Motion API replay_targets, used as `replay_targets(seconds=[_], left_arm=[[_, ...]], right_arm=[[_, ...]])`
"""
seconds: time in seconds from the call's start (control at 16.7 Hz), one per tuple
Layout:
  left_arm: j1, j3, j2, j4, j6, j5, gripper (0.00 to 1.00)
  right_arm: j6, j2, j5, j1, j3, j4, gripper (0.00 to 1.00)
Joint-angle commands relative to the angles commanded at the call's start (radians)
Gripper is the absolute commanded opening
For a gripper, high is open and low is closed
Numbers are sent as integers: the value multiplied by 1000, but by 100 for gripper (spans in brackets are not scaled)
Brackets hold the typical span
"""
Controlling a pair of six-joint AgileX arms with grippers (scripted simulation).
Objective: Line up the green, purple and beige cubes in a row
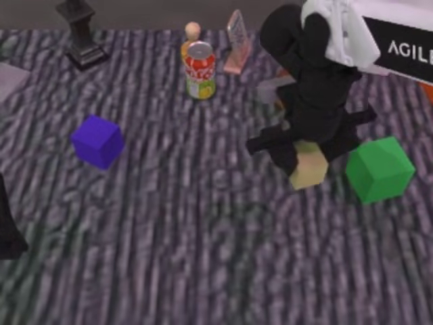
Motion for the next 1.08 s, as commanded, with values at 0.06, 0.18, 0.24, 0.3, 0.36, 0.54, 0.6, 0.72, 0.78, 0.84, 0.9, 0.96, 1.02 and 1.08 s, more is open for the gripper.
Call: replay_targets(seconds=[0.06,0.18,0.24,0.3,0.36,0.54,0.6,0.72,0.78,0.84,0.9,0.96,1.02,1.08], left_arm=[[0,0,0,0,0,0,100],[0,0,0,0,0,0,100],[0,0,0,0,0,0,100],[0,0,0,0,0,0,100],[0,0,0,0,0,0,100],[0,0,0,0,0,0,100],[0,0,0,0,0,0,100],[0,0,0,0,0,0,100],[0,0,0,0,0,0,100],[0,0,0,0,0,0,100],[0,0,0,0,0,0,100],[0,0,0,0,0,0,100],[0,0,0,0,0,0,100],[0,0,0,0,0,0,100]], right_arm=[[71,-26,2,13,-36,6,0],[207,-77,5,38,-105,19,0],[263,-102,7,49,-136,26,0],[309,-125,8,59,-164,33,0],[344,-145,10,66,-187,39,0],[386,-173,12,76,-217,49,0],[386,-173,12,76,-217,49,0],[386,-168,10,71,-214,47,0],[386,-168,10,71,-216,50,0],[385,-164,10,72,-226,64,0],[386,-157,11,72,-242,88,0],[387,-148,11,73,-262,119,0],[388,-136,11,73,-286,155,0],[389,-123,11,74,-310,194,0]])
